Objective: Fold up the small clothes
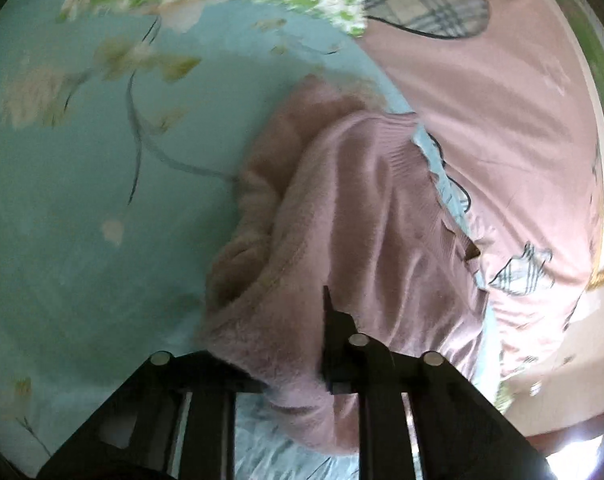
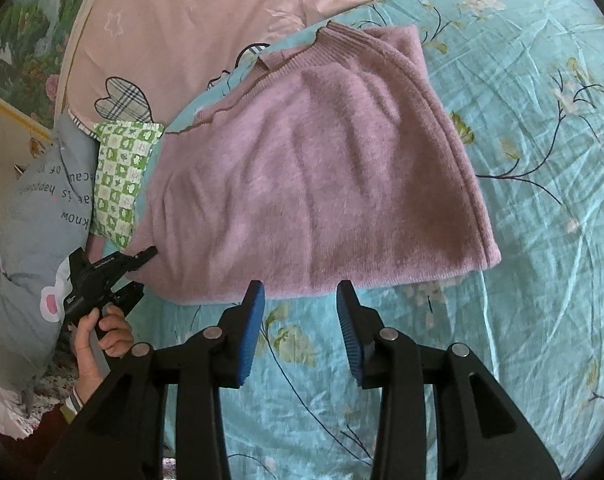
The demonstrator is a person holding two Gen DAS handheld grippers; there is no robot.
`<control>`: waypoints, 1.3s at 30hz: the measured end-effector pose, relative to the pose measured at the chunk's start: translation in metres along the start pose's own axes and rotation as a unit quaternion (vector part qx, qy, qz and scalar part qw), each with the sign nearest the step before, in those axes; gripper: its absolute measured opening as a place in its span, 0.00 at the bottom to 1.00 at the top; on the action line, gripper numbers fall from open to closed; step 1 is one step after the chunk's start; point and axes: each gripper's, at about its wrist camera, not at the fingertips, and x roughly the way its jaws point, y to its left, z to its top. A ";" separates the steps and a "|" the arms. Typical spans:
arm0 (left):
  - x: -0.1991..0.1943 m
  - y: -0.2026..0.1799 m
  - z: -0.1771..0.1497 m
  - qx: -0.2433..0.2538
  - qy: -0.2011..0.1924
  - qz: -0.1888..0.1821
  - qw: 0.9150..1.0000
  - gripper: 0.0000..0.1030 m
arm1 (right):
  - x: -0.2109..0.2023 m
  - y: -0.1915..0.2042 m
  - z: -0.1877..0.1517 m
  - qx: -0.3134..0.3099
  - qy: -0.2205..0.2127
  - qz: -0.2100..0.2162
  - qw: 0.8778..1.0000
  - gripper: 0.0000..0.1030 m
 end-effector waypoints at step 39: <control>0.040 -0.231 -0.112 0.329 0.112 -0.111 0.931 0.12 | 0.108 0.042 0.182 -0.040 0.063 0.204 0.976 0.17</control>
